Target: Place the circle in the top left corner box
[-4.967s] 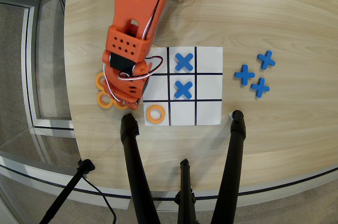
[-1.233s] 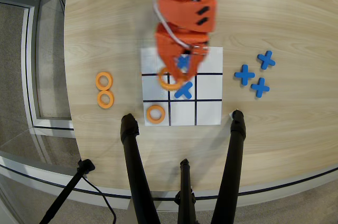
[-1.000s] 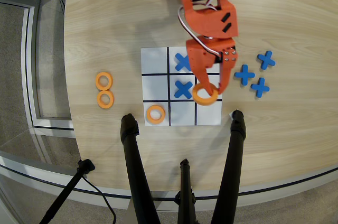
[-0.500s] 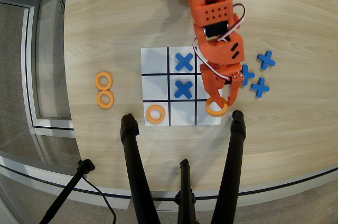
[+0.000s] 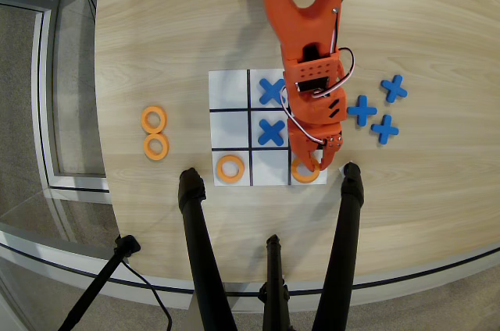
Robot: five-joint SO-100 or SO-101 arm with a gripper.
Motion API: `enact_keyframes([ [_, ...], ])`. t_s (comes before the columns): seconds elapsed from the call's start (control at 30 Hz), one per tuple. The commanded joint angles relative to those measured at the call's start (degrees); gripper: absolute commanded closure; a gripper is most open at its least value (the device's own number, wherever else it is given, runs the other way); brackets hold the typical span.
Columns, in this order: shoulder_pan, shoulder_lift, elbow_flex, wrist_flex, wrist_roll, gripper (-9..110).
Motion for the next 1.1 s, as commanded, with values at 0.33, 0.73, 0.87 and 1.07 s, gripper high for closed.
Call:
enact_keyframes([
  [0.33, -0.8, -4.0, -3.5, -3.3, 0.0, 102],
  [0.73, -1.2, -0.3, 0.2, -0.5, 0.4, 102],
  [0.87, -1.5, 0.9, 0.7, -0.5, 0.4, 102],
  [1.07, -1.6, 1.5, 0.3, 0.3, 0.7, 102],
])
